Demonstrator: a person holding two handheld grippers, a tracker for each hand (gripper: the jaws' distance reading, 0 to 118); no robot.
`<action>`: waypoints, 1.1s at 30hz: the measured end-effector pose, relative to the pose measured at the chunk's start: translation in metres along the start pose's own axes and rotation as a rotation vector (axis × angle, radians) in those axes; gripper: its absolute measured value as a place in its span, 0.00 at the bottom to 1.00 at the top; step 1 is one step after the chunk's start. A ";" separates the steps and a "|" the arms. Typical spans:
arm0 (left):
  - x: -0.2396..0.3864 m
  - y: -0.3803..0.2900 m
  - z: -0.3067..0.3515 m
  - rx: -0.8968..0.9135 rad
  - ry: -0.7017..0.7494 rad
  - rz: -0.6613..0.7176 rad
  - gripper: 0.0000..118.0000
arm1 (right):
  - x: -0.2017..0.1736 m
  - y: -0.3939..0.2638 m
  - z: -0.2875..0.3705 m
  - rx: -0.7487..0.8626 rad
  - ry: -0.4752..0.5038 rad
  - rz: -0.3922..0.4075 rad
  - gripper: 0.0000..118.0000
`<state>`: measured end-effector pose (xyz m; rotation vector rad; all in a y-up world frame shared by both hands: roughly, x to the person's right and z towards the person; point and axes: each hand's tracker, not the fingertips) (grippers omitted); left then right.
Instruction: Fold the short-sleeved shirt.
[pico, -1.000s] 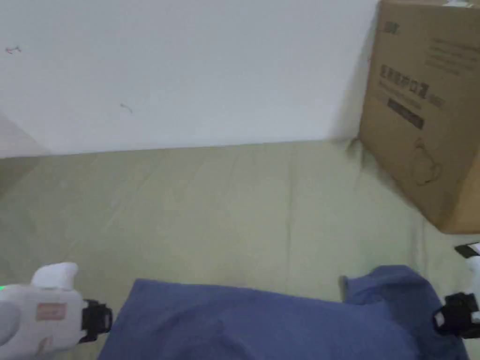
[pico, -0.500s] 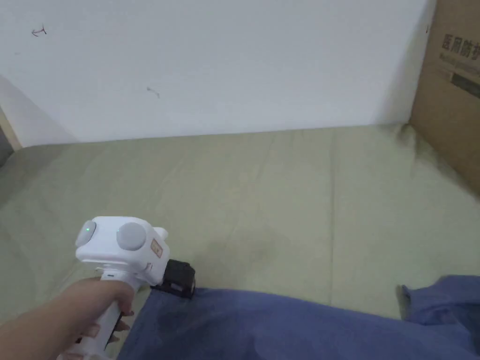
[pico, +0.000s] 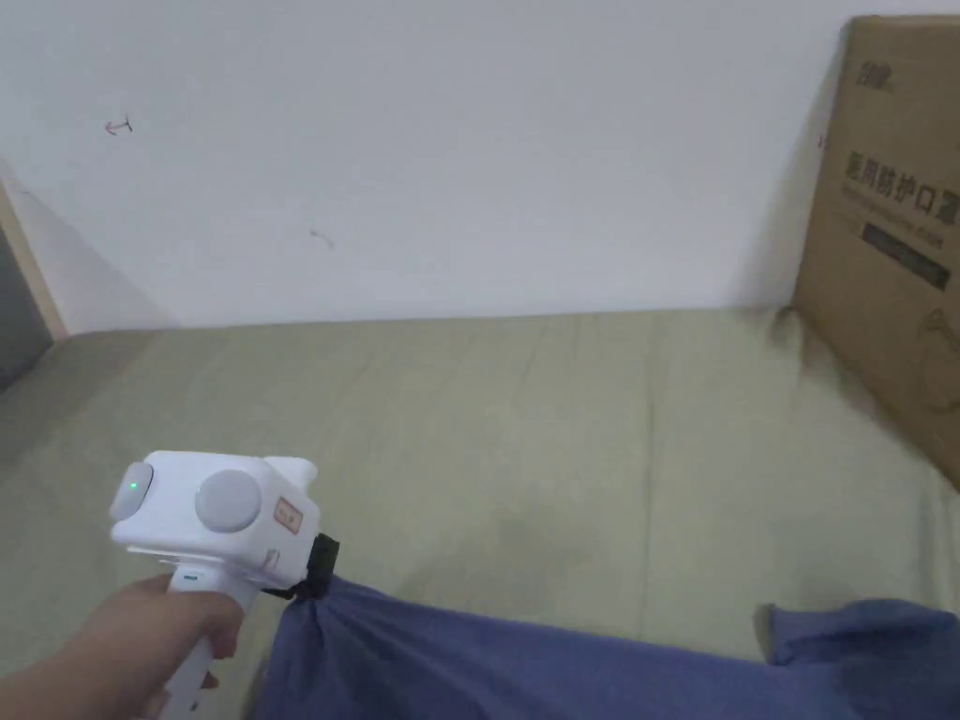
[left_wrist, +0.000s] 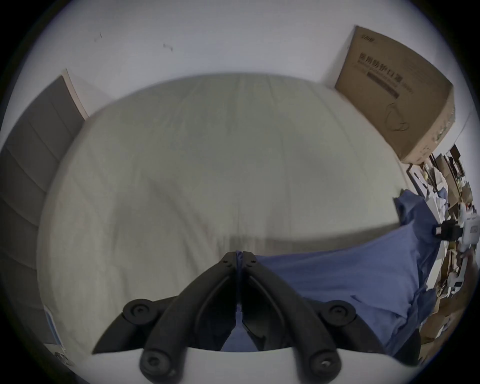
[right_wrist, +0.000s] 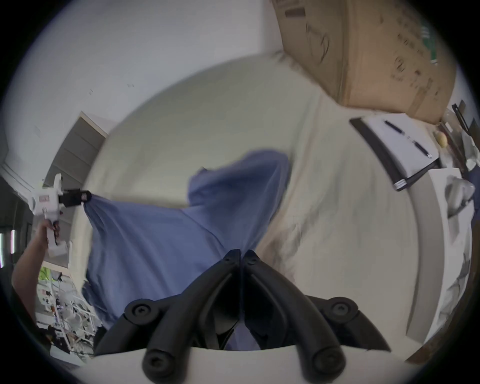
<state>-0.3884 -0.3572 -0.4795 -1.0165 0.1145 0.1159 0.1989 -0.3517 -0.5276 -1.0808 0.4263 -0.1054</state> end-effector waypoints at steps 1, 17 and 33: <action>0.001 -0.003 0.025 0.017 -0.013 -0.013 0.01 | -0.005 0.000 0.023 0.027 0.013 -0.006 0.01; -0.017 0.014 0.400 0.518 0.047 0.007 0.01 | -0.106 0.068 0.338 0.485 0.043 0.111 0.01; -0.032 0.185 0.444 0.777 0.161 0.189 0.01 | -0.201 0.270 0.377 0.816 -0.105 0.194 0.01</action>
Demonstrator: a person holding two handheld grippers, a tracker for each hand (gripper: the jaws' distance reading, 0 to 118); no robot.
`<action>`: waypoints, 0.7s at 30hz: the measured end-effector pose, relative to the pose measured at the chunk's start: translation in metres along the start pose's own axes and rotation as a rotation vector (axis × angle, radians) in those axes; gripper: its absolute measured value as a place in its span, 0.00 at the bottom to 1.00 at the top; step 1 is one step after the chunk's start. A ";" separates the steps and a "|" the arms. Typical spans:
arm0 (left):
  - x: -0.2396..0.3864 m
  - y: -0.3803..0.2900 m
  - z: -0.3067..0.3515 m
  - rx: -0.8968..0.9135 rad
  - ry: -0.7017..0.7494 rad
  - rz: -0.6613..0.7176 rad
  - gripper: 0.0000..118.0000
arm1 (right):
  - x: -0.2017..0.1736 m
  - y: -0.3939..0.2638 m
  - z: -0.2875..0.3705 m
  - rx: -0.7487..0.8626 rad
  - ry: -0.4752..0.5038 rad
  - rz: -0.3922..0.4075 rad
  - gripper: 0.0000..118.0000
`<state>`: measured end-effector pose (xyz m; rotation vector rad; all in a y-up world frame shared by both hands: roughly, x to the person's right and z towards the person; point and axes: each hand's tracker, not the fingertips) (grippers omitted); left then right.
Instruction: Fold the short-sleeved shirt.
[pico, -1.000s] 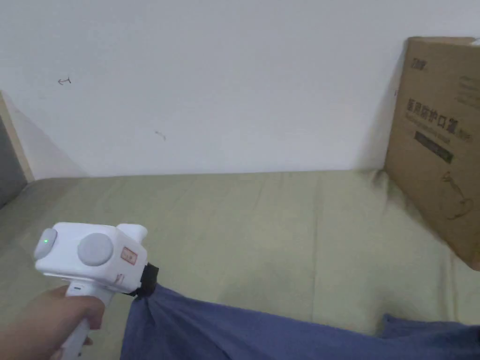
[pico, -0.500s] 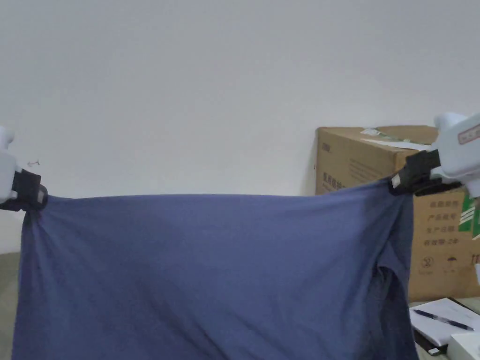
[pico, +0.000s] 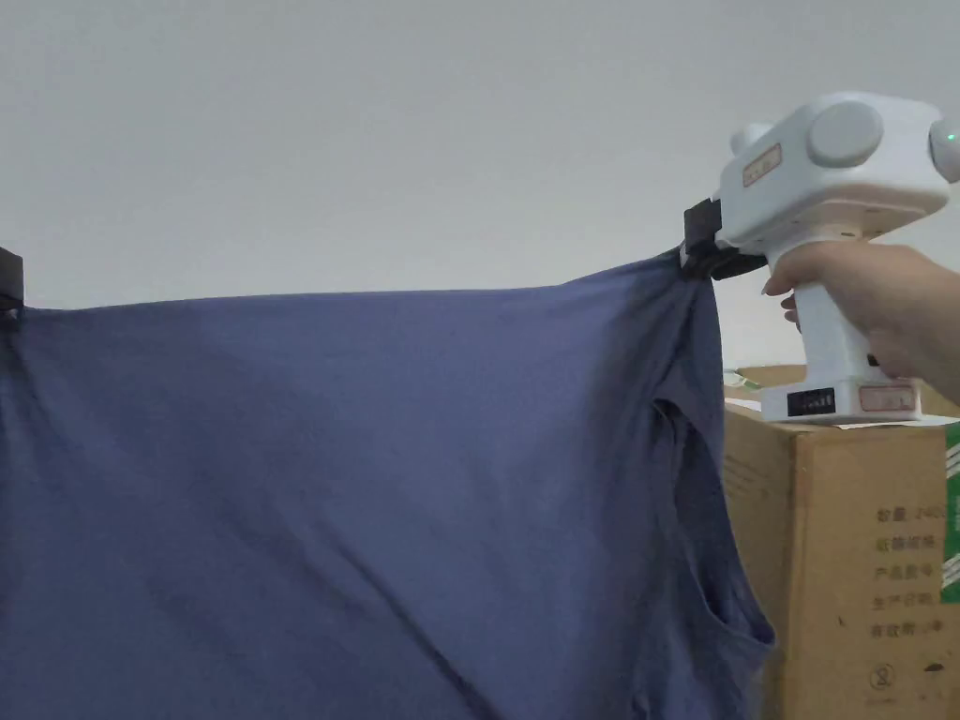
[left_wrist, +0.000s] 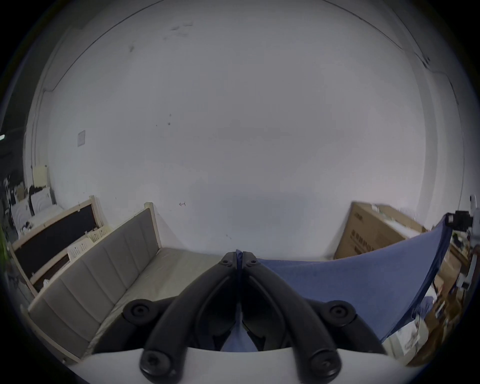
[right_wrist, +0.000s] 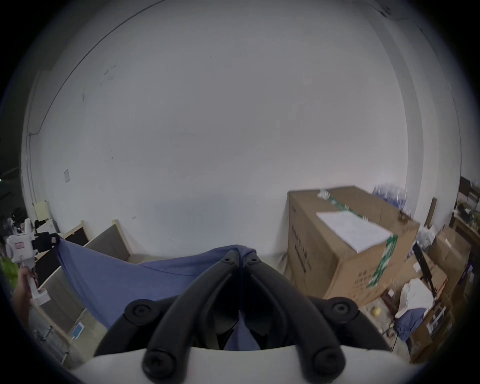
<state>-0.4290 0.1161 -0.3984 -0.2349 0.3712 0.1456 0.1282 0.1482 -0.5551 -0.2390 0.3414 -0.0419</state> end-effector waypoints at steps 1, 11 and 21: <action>0.003 0.005 -0.013 0.016 0.008 0.004 0.01 | -0.002 0.005 -0.009 0.035 -0.017 0.003 0.01; 0.031 -0.010 -0.107 0.222 0.035 -0.039 0.01 | -0.008 0.001 -0.083 0.205 -0.143 0.144 0.01; 0.032 -0.253 -0.184 -0.171 -0.062 -0.052 0.01 | 0.019 -0.261 -0.166 -0.134 -0.063 0.094 0.01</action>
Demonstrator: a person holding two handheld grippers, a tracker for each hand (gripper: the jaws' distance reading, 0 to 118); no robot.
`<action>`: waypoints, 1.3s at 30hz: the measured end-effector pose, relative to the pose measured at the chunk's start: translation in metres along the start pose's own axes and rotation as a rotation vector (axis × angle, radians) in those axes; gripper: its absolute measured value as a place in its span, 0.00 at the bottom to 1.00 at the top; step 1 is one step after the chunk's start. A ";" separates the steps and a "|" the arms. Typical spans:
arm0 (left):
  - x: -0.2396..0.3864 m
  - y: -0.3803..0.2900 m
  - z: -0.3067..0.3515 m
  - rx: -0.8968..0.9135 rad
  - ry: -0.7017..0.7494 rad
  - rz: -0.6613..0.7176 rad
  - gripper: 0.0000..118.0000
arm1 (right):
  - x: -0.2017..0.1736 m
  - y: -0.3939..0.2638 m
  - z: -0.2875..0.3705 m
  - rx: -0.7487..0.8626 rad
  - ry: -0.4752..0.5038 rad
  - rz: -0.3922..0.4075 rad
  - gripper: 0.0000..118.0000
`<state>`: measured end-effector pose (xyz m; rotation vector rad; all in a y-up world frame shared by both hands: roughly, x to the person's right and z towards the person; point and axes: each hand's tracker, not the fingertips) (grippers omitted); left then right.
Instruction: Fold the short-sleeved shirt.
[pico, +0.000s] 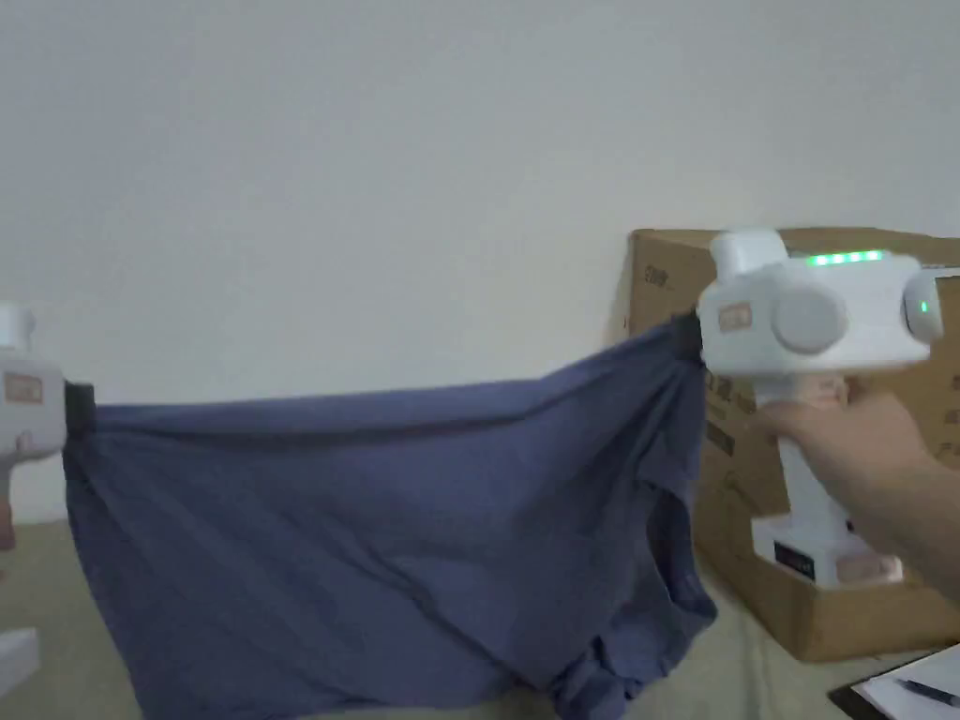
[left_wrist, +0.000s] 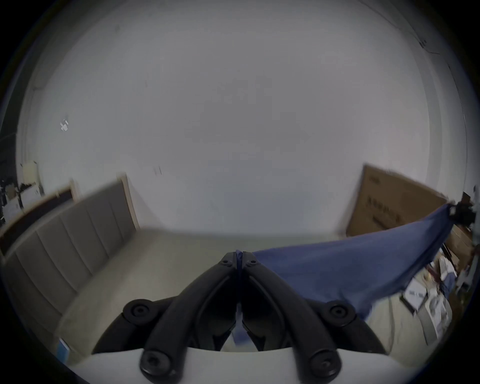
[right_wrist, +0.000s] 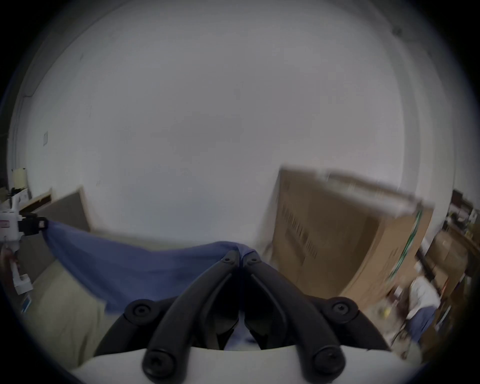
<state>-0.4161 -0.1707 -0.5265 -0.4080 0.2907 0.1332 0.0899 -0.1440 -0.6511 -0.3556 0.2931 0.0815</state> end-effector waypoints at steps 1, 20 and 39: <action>-0.002 -0.041 0.000 -0.060 -0.025 0.024 0.01 | 0.000 -0.042 -0.004 -0.080 0.042 -0.005 0.01; -0.069 -0.352 0.250 -0.458 -0.103 0.121 0.01 | 0.045 -0.352 0.291 -0.514 0.192 -0.082 0.01; -0.032 -0.415 0.249 -0.681 -0.008 -0.161 0.12 | 0.025 -0.421 0.245 -0.879 -0.089 0.066 0.09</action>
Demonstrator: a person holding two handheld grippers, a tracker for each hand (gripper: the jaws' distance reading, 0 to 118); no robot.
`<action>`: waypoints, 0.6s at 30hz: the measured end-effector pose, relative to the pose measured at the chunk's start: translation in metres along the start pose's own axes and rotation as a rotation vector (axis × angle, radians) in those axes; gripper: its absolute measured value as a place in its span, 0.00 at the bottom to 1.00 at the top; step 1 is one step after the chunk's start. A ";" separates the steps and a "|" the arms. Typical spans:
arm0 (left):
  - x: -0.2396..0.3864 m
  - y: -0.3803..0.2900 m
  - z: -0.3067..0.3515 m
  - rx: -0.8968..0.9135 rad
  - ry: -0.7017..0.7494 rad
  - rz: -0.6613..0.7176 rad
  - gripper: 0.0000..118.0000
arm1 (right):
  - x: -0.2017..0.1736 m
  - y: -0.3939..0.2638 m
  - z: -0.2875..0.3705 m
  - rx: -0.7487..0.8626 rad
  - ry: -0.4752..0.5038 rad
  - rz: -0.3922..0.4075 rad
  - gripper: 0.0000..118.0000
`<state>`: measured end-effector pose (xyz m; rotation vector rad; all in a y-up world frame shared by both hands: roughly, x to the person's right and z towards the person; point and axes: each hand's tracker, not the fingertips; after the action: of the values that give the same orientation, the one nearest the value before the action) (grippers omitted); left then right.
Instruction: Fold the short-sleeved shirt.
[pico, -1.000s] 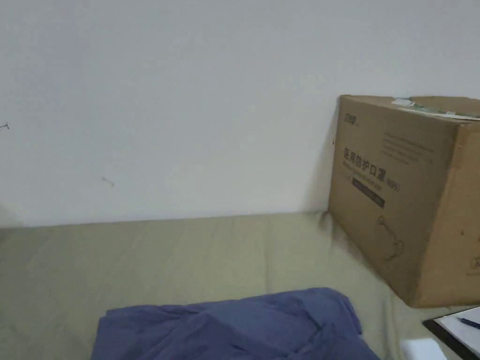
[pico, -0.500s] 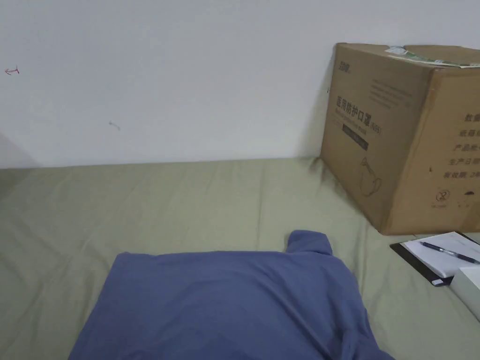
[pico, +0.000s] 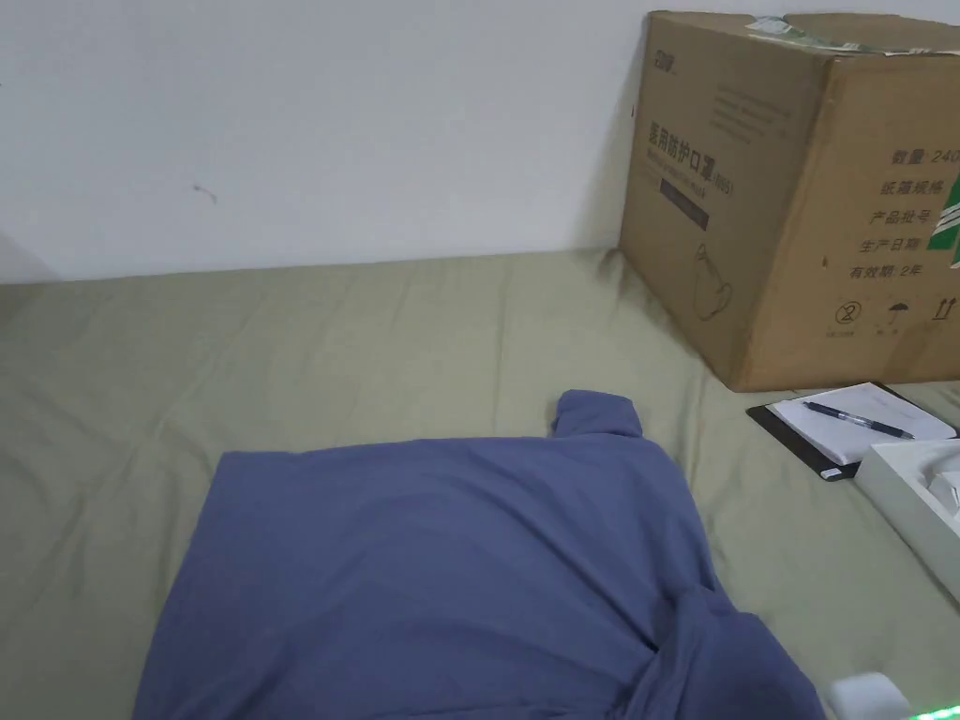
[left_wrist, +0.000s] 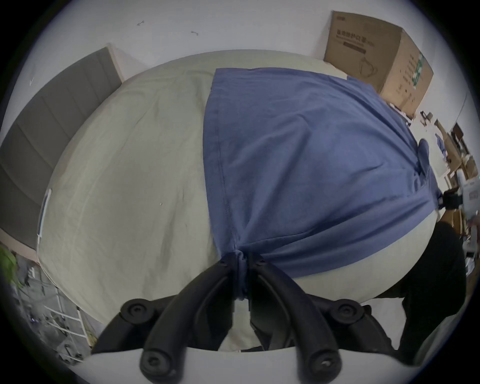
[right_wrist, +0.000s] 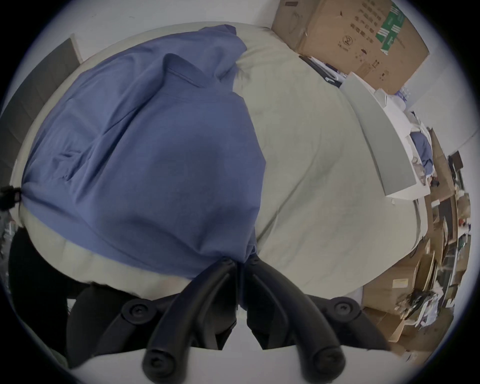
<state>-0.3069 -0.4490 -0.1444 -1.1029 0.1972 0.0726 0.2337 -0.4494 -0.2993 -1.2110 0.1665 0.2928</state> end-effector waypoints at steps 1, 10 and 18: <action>0.003 0.000 0.000 -0.006 0.020 -0.012 0.17 | 0.004 0.000 0.001 0.001 0.016 -0.029 0.11; -0.018 0.008 0.106 0.287 -0.172 0.316 0.95 | 0.029 -0.006 0.107 0.258 0.123 -0.229 0.93; 0.013 -0.017 0.203 0.674 -0.198 0.223 0.92 | -0.017 -0.054 0.209 0.834 0.415 -0.362 0.93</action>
<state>-0.2664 -0.2760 -0.0438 -0.3949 0.1491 0.2911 0.2285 -0.2724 -0.1743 -0.4373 0.3783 -0.3346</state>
